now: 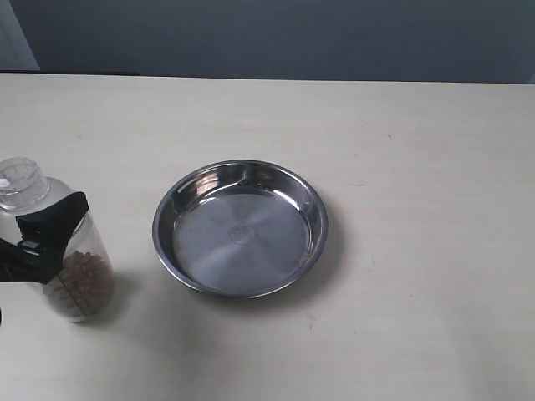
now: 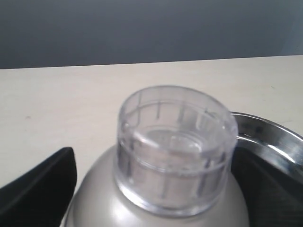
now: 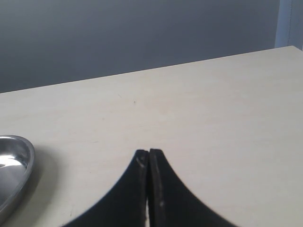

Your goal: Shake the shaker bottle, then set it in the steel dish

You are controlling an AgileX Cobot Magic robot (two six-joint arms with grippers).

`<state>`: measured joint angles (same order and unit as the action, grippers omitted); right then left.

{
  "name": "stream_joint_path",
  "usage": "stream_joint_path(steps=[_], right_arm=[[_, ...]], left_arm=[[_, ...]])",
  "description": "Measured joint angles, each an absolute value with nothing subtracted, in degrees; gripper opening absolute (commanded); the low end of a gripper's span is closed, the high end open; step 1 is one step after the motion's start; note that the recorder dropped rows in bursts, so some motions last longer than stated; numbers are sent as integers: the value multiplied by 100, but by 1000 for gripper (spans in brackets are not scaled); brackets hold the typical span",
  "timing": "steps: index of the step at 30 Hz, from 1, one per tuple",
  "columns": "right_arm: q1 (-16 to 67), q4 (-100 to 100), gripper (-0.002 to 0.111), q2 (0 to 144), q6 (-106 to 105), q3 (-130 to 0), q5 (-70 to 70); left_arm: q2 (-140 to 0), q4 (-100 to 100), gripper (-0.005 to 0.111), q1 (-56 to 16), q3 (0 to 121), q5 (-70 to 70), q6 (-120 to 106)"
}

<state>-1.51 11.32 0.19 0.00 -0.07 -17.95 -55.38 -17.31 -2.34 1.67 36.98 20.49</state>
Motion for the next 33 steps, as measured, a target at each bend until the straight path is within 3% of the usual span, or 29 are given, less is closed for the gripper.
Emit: stream_joint_path(steps=[24,33], right_arm=[[-151,1132,-1,19,0,-7,-1795],[-151,1132,-1,19,0,-7,-1795]], left_arm=[[-5526,-1222,82,-234,114,4238,1664],[-5526,-1997,82,-226,137,3750,2200]])
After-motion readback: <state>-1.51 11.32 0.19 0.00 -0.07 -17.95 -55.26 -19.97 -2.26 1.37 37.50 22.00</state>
